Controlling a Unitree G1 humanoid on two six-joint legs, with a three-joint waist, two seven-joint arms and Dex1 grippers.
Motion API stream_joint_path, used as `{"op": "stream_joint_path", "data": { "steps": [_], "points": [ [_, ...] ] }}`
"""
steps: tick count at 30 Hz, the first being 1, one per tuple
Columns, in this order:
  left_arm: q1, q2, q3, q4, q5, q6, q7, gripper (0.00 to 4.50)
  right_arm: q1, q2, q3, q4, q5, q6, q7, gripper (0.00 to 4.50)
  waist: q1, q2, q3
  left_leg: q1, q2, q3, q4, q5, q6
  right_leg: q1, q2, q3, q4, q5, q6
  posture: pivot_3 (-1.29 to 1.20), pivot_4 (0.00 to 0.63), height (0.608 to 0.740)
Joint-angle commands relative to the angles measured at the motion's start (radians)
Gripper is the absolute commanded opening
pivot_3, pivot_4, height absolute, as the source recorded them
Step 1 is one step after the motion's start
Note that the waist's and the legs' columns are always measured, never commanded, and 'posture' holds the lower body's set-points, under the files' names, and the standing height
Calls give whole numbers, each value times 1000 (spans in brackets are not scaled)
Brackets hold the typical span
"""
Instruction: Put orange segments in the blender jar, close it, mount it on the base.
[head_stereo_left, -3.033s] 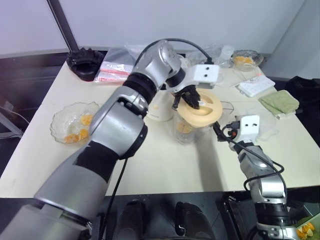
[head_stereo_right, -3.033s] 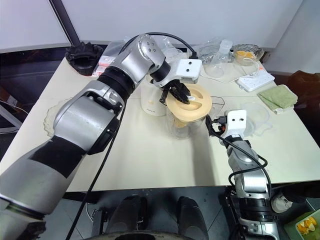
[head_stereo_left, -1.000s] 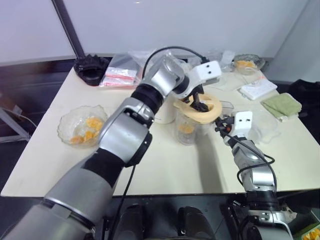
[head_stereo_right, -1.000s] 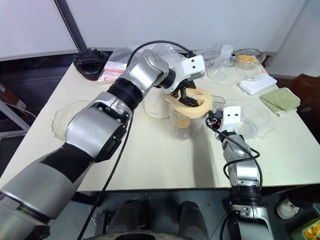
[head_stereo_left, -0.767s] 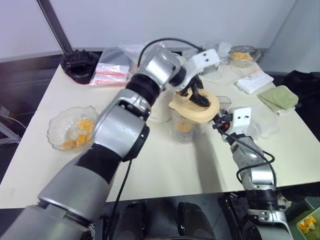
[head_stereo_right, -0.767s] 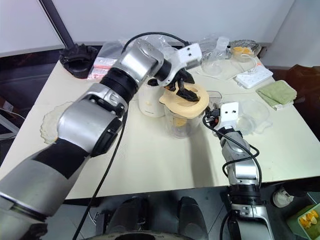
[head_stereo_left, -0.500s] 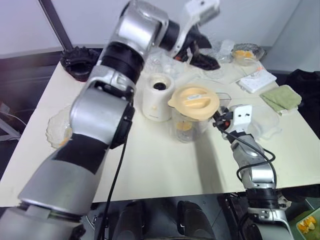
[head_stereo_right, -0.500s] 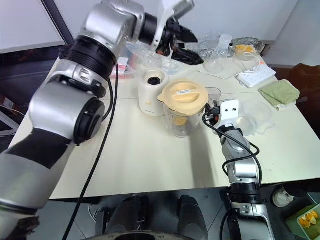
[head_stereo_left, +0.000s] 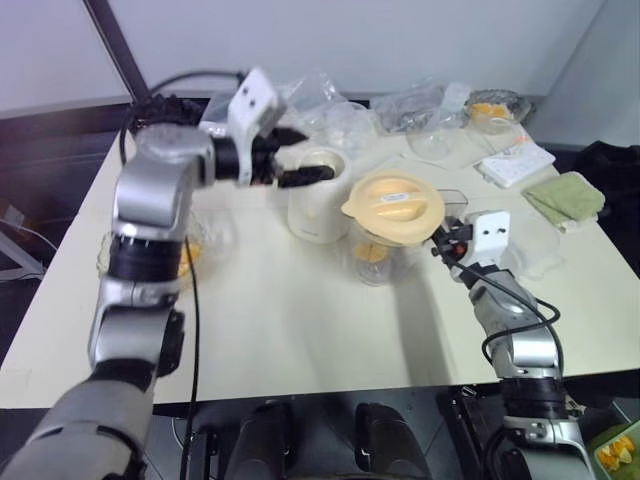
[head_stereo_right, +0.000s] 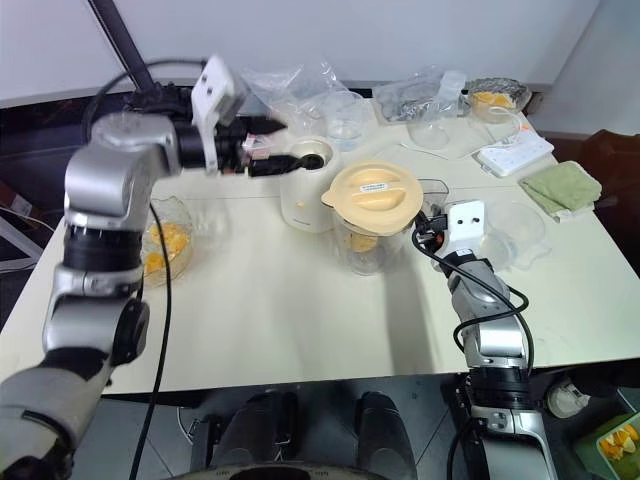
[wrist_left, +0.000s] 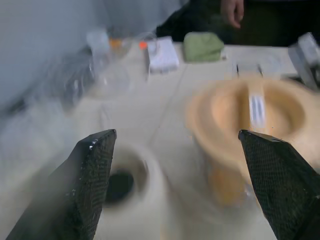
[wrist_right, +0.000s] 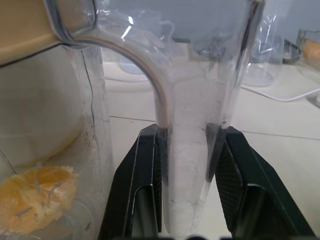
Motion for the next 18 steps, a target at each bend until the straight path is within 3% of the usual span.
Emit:
{"op": "stream_joint_path", "data": {
  "steps": [1,4,10,14,18],
  "points": [
    [186,25,54,-227,-46,-24,75,4080,-37,-31,-65,-17,17,37,-19,882,2,0,0,0,0,0,0,0,0,0,0,0,-1,0,0,0,150,740],
    [320,39,71,-319,-49,-21,152,4080,-104,-45,-103,-51,50,81,-35,882,9,0,1,1,0,0,0,1,-2,0,0,2,-1,-1,-5,0,150,740],
    [439,56,113,-403,-81,-6,279,4080,-322,-160,-121,-41,2,169,-80,882,4,1,8,1,0,0,0,7,-5,-1,1,1,-1,2,-11,0,150,740],
    [496,69,114,-452,-80,-43,332,4080,-517,-201,-107,63,-29,174,-100,882,-12,2,9,1,2,2,-2,7,-6,-2,3,1,0,2,-11,0,150,740],
    [514,66,119,-462,-98,-43,383,4080,-750,-172,-83,261,-29,133,-82,882,-22,3,10,1,3,3,-3,7,-6,-3,5,1,1,4,-8,0,150,740]
  ]
}}
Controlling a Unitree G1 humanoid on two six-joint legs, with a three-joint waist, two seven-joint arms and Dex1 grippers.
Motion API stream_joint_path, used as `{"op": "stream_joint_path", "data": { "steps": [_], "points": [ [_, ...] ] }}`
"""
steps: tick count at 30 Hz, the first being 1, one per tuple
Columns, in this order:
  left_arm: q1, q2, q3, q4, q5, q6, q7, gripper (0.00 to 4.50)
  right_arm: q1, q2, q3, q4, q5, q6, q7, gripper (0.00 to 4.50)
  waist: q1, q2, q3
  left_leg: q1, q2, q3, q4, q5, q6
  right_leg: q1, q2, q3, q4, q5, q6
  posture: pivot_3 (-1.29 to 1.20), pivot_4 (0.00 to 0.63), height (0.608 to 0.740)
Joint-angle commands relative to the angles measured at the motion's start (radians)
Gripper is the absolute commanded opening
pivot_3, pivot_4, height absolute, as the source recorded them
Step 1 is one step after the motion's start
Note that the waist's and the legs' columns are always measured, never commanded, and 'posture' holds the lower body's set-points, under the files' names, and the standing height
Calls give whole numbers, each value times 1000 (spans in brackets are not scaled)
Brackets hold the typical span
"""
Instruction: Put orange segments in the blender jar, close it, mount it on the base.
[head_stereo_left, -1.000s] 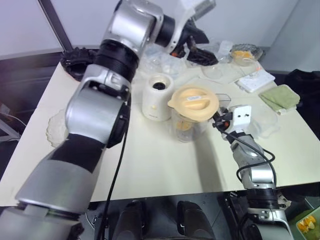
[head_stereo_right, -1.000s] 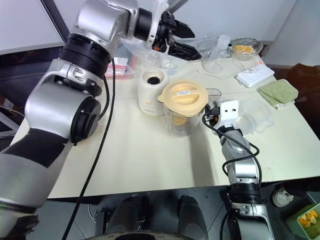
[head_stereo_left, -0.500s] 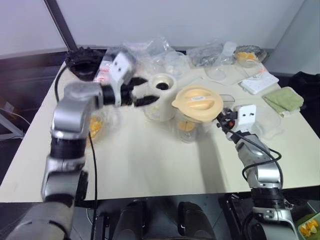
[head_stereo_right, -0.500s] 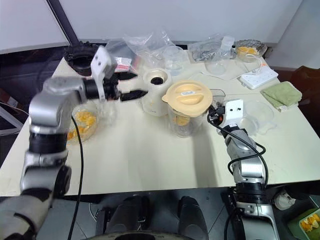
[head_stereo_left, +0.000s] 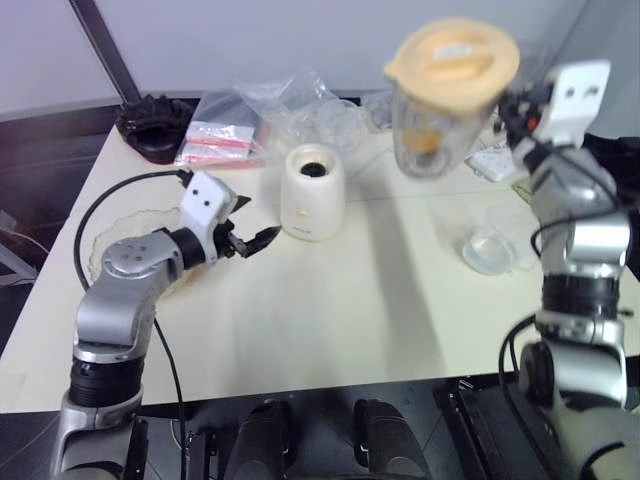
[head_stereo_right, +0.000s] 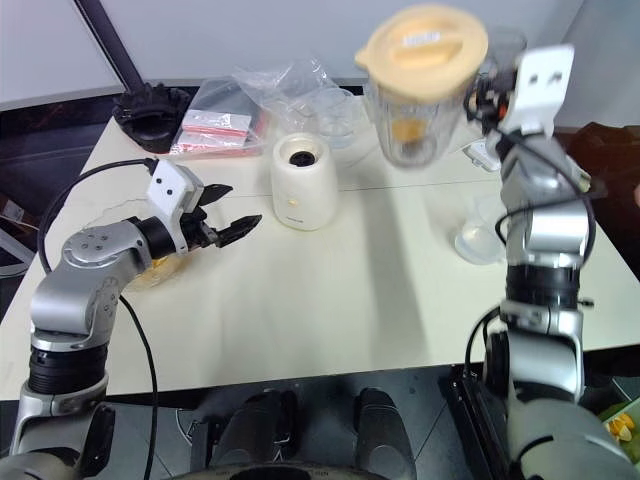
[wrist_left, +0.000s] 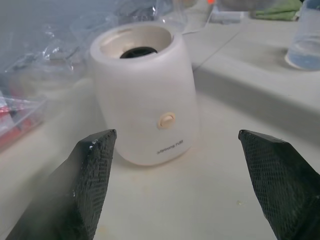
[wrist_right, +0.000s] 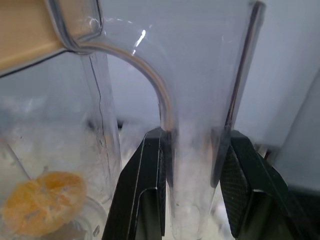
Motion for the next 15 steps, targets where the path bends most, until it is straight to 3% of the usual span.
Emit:
{"op": "stream_joint_path", "data": {
  "steps": [1,7,15],
  "points": [
    [-3,14,20,-41,-10,-35,41,4080,-206,31,8,144,14,-76,26,882,0,0,0,0,1,0,0,0,0,0,1,0,0,0,0,0,150,740],
    [-30,29,43,-21,-18,-43,98,4080,-486,153,25,467,31,-168,91,882,-19,2,3,0,2,0,-1,0,0,-2,3,0,2,1,0,0,150,740],
    [-14,69,76,-29,-34,-38,141,4080,-542,251,54,612,14,-222,140,882,-10,2,3,-7,2,0,-2,0,-1,-4,1,-2,-3,1,0,0,150,740]
  ]
}}
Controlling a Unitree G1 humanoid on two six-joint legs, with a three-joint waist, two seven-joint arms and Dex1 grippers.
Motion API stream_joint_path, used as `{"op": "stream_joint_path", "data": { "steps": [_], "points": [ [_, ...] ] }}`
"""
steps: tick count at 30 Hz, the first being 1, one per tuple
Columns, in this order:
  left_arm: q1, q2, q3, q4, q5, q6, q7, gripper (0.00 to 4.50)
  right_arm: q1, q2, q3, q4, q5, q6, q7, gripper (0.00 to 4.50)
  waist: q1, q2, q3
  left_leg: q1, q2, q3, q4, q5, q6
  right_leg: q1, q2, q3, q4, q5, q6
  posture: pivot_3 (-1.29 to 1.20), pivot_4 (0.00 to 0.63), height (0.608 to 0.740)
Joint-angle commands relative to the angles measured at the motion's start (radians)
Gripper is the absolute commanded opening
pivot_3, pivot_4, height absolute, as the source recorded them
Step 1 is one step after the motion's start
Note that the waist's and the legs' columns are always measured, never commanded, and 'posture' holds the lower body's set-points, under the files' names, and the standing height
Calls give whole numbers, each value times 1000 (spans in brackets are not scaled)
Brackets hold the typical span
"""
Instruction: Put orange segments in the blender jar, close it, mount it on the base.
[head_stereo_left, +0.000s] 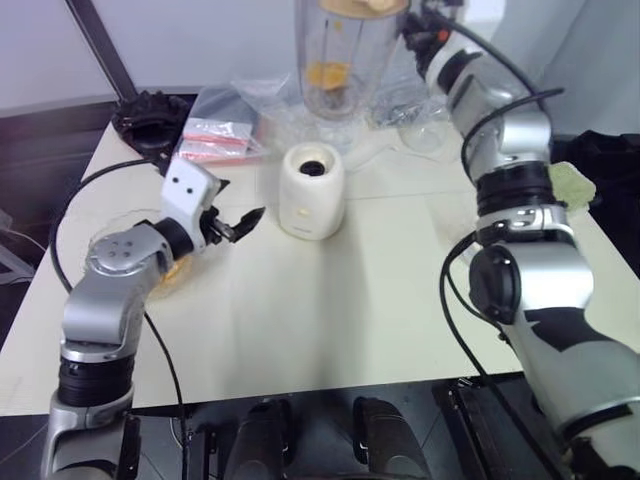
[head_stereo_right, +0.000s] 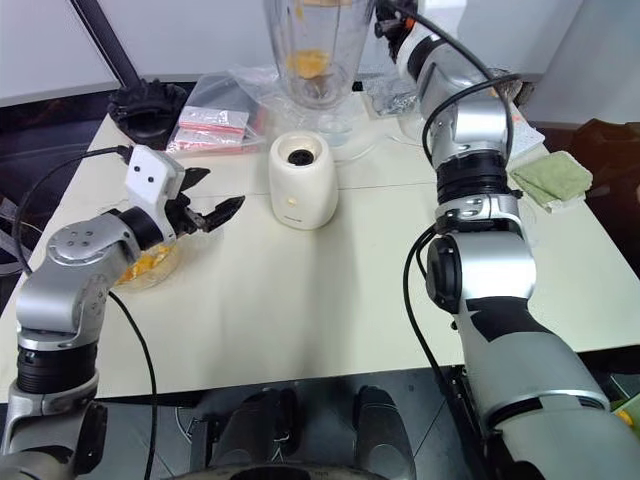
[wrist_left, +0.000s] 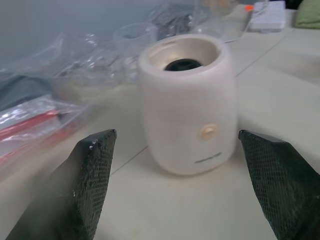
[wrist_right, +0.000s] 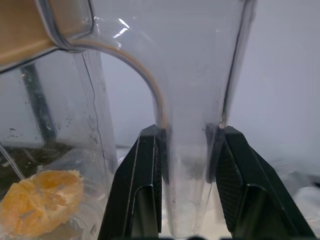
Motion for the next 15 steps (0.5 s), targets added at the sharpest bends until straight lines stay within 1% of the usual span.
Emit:
{"op": "stream_joint_path", "data": {
  "steps": [1,5,10,15],
  "points": [
    [3,26,44,-27,-14,-16,21,4080,-50,20,0,-11,13,-36,15,882,0,0,0,0,0,0,0,0,0,-1,0,0,0,0,0,0,150,740],
    [14,45,59,-26,-20,-15,29,4080,-26,41,5,-31,20,3,17,882,8,0,1,-2,0,0,0,0,-1,-4,0,0,2,0,0,0,150,740],
    [27,53,51,-21,-25,-24,40,4080,17,72,25,-59,10,39,11,882,9,0,1,-2,0,0,0,1,-1,-4,0,0,2,0,0,0,150,740],
    [24,50,41,-25,-32,-20,52,4080,51,74,31,-91,7,74,-1,882,10,0,1,-1,0,0,0,1,-2,-4,1,0,4,0,0,0,150,740]
  ]
}}
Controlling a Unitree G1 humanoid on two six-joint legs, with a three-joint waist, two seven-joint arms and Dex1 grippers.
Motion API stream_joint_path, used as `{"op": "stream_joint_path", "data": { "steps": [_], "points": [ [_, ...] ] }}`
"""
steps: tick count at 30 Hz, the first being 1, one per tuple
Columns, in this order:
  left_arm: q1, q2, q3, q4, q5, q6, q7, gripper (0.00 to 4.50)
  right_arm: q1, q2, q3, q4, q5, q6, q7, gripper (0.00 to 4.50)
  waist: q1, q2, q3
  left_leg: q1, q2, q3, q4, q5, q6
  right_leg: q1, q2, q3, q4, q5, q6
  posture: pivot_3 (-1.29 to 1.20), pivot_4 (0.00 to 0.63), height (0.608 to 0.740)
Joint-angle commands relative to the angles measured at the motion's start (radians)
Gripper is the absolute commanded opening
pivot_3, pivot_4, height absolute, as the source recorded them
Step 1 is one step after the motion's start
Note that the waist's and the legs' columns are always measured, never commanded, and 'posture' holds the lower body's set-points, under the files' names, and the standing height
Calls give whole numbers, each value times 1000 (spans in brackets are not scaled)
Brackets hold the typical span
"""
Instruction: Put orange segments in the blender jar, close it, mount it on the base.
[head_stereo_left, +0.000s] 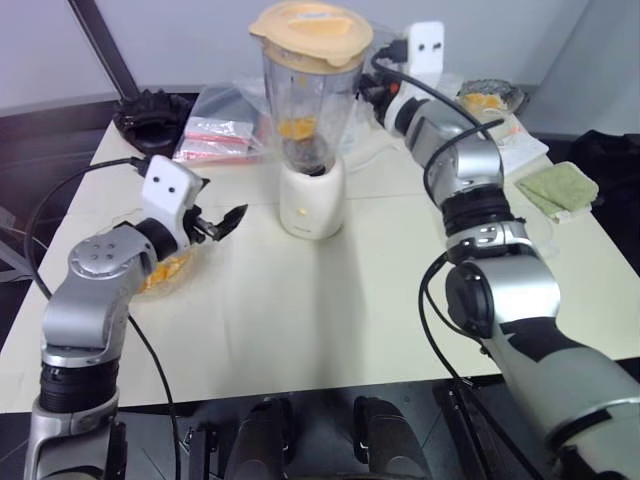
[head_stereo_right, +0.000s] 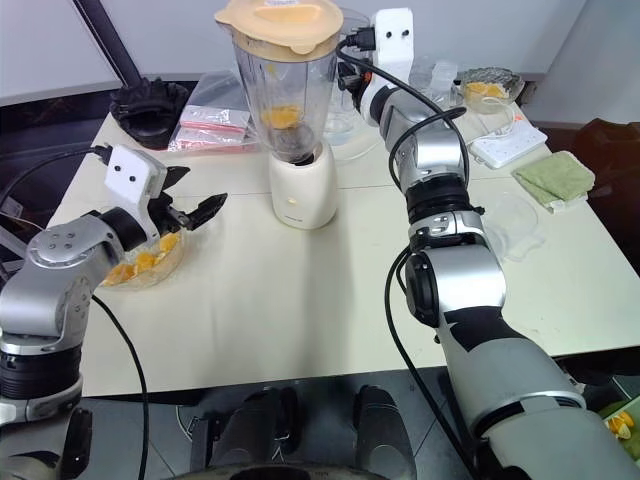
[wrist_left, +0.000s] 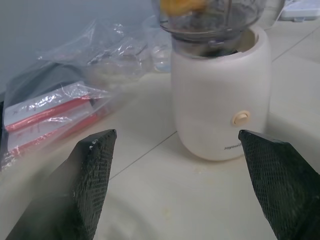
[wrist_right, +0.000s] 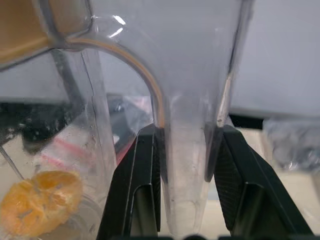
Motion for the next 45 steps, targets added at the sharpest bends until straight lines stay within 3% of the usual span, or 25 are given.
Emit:
{"op": "stream_joint_path", "data": {
  "steps": [1,15,24,33,45],
  "points": [
    [-4,6,10,-22,-10,-18,13,4080,-5,-5,1,-95,6,12,-3,882,0,0,0,0,0,0,0,0,0,0,0,0,0,0,0,0,150,740],
    [-18,-12,-15,2,-10,-37,25,4080,78,-49,24,-161,-37,57,-30,882,5,-1,0,1,0,0,0,1,-1,0,0,0,2,0,0,0,150,740],
    [-22,-18,-26,21,-6,-56,28,4080,144,8,58,-336,-40,308,-114,882,5,-1,0,1,0,-1,1,1,-1,1,0,0,1,0,0,0,150,740],
    [-23,-36,-40,27,-6,-67,41,4080,230,53,100,-476,-63,441,-164,882,2,-2,-2,3,0,-1,1,1,-1,3,0,0,2,0,0,0,150,740],
    [-34,-63,-43,50,-11,-87,48,4080,233,68,110,-376,-76,397,-145,882,-1,-3,-2,15,0,-1,1,1,-1,14,0,0,1,-1,-2,0,150,740]
  ]
}}
